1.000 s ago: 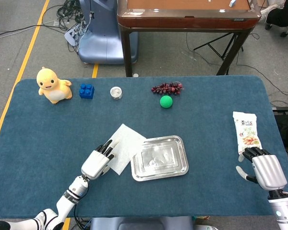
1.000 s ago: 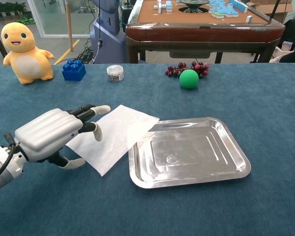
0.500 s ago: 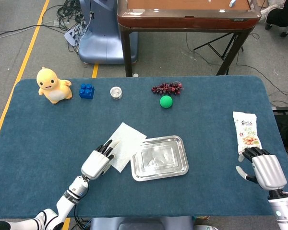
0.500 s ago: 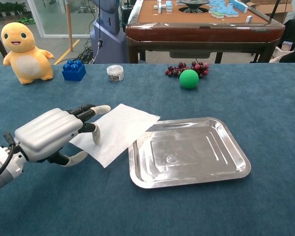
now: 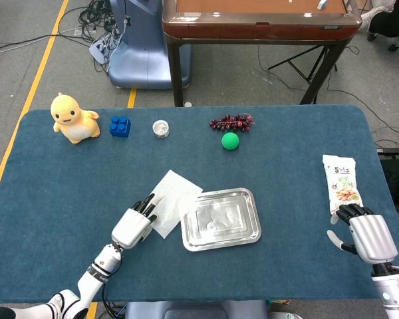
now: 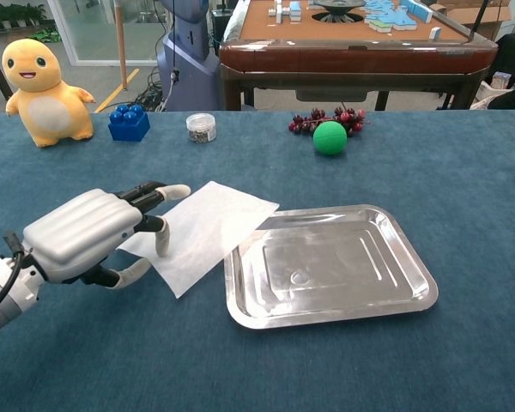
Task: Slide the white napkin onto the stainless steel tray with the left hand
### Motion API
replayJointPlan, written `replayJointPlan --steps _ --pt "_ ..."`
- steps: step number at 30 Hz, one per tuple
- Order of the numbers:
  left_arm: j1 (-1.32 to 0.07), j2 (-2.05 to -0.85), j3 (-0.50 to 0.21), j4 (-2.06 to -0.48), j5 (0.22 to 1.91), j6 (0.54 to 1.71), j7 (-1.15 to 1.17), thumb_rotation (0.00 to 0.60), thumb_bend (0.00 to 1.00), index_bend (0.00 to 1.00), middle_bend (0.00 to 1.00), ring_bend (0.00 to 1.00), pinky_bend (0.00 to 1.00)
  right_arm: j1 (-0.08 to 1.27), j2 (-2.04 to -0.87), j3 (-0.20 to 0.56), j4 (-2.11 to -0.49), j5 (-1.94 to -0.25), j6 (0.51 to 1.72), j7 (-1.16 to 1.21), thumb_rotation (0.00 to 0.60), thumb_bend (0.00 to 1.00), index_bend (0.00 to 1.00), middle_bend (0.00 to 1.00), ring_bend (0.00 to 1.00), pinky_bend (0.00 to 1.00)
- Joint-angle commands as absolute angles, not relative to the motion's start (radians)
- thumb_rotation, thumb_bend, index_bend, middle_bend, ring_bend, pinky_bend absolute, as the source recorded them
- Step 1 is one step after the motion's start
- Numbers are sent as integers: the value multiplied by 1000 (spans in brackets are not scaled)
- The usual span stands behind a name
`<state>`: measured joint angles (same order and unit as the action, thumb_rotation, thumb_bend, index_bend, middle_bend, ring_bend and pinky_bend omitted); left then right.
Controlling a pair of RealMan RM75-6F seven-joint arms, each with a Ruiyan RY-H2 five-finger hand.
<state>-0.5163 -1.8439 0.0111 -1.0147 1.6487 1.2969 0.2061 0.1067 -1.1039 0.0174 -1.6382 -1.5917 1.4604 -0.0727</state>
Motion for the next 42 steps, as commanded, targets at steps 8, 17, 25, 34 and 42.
replayJointPlan --steps 8,17,25,34,42 --pt "-511 -1845 14 -992 1654 1314 177 600 434 543 77 15 282 106 -1104 17 -1638 -1594 1463 -70 600 259 540 441 345 435" --pt "-499 -1812 1 -1011 1638 1332 145 600 434 568 84 16 282 105 -1105 16 -1638 -1598 1467 -71 600 259 540 441 345 435" --pt "-494 -1754 -5 -1082 1644 1354 144 600 433 577 84 16 283 105 -1108 15 -1639 -1599 1466 -80 600 259 540 441 345 435" --pt "-503 -1721 11 -1148 1703 1394 141 600 432 579 84 16 283 102 -1107 14 -1640 -1605 1474 -73 600 259 540 441 345 435" --pt "-509 -1722 23 -1178 1752 1420 164 600 432 582 84 16 283 101 -1101 16 -1640 -1607 1480 -52 600 259 540 441 345 435"
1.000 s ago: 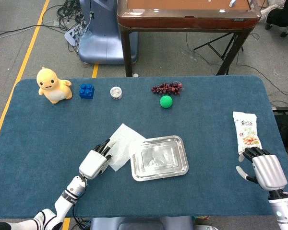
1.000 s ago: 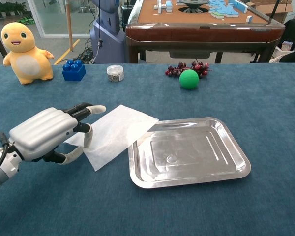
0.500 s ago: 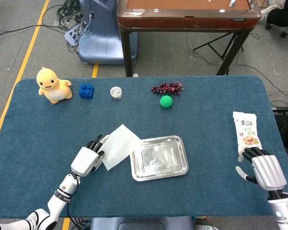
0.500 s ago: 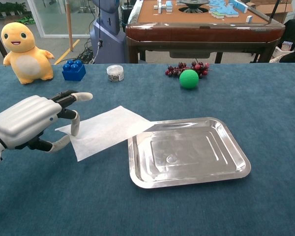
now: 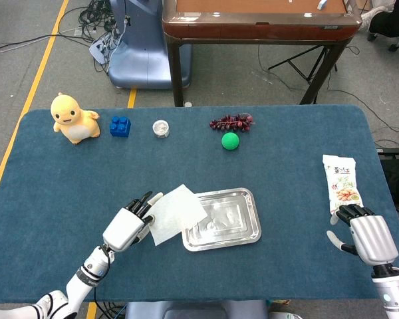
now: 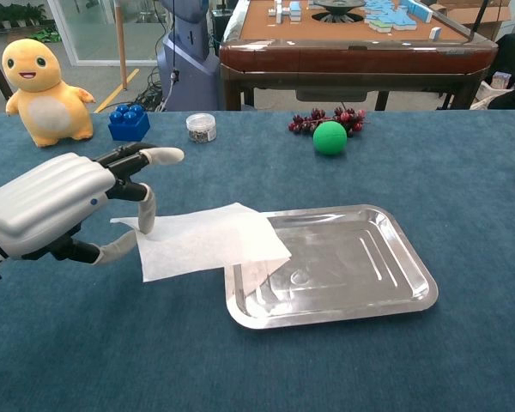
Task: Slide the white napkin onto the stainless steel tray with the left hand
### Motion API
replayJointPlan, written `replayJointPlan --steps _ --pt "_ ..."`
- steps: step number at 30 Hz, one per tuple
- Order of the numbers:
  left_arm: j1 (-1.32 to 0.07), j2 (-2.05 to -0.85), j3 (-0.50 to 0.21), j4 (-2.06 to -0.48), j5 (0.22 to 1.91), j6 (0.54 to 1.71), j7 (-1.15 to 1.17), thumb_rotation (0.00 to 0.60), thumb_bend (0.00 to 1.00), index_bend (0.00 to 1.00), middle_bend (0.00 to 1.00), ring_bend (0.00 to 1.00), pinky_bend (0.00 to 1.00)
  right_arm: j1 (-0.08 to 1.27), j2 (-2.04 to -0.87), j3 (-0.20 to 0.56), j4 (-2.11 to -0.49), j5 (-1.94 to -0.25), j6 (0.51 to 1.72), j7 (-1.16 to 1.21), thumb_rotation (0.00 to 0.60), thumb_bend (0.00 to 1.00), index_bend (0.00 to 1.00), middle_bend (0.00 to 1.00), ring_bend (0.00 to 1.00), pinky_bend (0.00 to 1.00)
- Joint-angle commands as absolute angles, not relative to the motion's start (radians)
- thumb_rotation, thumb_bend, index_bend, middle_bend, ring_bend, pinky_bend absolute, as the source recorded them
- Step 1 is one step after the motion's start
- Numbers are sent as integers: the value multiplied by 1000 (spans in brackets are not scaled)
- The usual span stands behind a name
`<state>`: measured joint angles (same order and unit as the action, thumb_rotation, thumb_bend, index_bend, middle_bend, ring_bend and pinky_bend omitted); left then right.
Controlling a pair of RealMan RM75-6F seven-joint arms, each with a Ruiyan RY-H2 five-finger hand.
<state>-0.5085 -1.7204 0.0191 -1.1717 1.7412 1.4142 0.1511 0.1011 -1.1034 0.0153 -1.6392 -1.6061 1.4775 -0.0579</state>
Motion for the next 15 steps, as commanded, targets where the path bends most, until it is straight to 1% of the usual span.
replayJointPlan --steps 1,15 --pt "-508 -1723 24 -1181 1754 1423 167 600 432 582 84 16 283 100 -1100 16 -1640 -1608 1481 -46 600 259 540 441 345 435" --pt "-511 -1709 37 -1212 1767 1404 156 600 431 584 84 16 283 93 -1093 16 -1641 -1616 1497 -38 600 260 540 441 345 435"
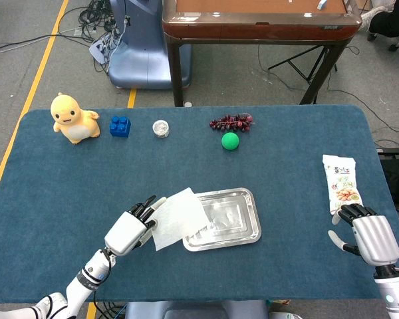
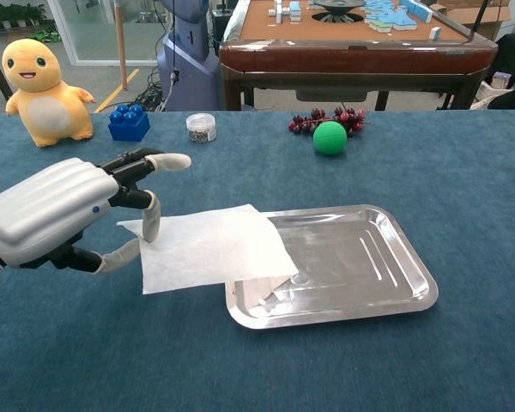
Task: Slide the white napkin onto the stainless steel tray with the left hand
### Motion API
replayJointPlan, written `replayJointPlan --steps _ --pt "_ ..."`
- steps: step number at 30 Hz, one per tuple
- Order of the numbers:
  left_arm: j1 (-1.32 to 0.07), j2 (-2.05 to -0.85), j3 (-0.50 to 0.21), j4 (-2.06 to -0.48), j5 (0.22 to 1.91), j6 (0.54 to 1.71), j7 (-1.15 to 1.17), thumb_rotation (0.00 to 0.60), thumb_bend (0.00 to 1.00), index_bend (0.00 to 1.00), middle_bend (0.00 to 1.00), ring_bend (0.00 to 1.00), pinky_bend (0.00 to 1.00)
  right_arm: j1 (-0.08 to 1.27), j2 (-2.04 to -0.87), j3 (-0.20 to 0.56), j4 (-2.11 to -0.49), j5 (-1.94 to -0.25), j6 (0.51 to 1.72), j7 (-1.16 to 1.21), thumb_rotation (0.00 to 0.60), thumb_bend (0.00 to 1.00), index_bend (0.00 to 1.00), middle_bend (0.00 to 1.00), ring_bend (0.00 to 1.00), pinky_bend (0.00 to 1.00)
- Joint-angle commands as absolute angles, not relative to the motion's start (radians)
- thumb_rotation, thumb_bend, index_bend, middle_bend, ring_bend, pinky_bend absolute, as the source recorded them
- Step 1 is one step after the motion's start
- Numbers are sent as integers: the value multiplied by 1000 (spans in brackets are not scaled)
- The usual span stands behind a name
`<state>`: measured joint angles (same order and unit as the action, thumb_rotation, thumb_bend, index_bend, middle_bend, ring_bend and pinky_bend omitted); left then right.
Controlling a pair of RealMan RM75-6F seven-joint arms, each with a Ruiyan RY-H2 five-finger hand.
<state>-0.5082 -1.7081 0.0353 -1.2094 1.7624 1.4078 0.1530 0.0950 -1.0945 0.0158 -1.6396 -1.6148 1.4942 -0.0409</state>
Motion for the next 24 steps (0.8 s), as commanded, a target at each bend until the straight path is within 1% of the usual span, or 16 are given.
replayJointPlan --steps 1,24 --pt "-513 -1710 37 -1213 1770 1403 159 600 431 584 84 16 283 92 -1091 16 -1641 -1617 1501 -35 600 260 540 441 345 435" --pt "-555 -1759 28 -1194 1768 1333 154 600 430 585 84 15 283 58 -1033 21 -1648 -1627 1565 48 600 260 540 438 341 435"
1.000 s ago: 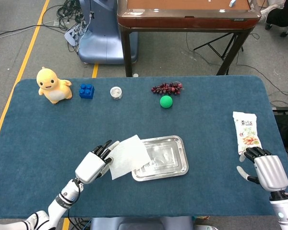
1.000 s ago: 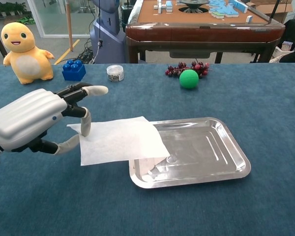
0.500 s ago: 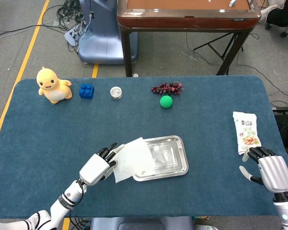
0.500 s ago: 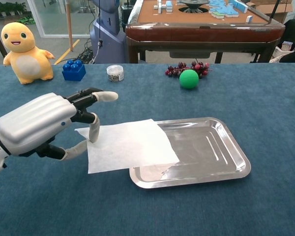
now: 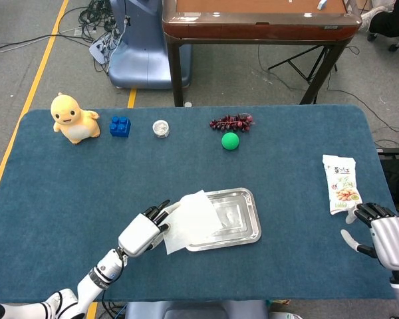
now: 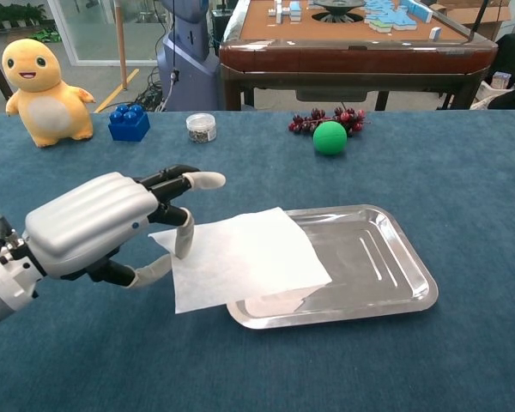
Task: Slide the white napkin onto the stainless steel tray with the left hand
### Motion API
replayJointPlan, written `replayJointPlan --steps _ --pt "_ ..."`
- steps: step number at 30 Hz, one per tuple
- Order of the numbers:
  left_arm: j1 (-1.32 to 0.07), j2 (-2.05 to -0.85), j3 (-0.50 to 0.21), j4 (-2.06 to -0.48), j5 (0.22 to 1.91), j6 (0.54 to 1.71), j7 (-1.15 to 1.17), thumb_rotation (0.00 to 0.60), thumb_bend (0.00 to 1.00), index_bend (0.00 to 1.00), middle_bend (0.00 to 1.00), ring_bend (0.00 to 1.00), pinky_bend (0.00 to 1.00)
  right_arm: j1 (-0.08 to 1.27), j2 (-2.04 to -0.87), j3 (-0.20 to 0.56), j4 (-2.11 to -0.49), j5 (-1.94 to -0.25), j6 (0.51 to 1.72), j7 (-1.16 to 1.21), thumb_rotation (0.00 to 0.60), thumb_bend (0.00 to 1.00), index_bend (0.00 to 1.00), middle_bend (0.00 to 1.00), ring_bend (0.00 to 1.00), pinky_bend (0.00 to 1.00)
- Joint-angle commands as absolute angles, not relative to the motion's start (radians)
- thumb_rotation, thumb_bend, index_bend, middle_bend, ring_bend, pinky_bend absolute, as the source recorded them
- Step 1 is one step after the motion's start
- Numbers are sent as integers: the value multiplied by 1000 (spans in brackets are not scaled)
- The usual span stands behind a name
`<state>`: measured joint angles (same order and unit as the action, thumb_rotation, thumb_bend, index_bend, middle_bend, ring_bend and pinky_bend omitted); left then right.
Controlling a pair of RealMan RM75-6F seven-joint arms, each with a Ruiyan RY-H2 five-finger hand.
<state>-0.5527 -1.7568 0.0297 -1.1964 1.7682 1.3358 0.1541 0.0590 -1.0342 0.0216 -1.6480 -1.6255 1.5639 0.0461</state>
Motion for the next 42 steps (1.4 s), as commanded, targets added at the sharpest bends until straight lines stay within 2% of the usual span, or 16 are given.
replayJointPlan --steps 1,9,26,42 --pt "-558 -1761 26 -1193 1767 1331 153 600 430 585 84 15 283 58 -1032 21 -1648 -1628 1565 50 600 260 540 438 340 435" --pt "-582 -1774 -3 -1191 1735 1295 140 600 428 586 84 15 283 57 -1033 24 -1647 -1626 1564 52 600 259 540 438 341 435" --pt "-565 -1725 43 -1262 1772 1329 132 600 427 588 84 15 283 56 -1035 22 -1649 -1633 1561 42 600 259 540 438 340 435" --pt "-586 -1768 22 -1235 1746 1277 163 600 426 588 84 15 283 52 -1031 24 -1647 -1635 1568 59 600 259 540 438 341 435"
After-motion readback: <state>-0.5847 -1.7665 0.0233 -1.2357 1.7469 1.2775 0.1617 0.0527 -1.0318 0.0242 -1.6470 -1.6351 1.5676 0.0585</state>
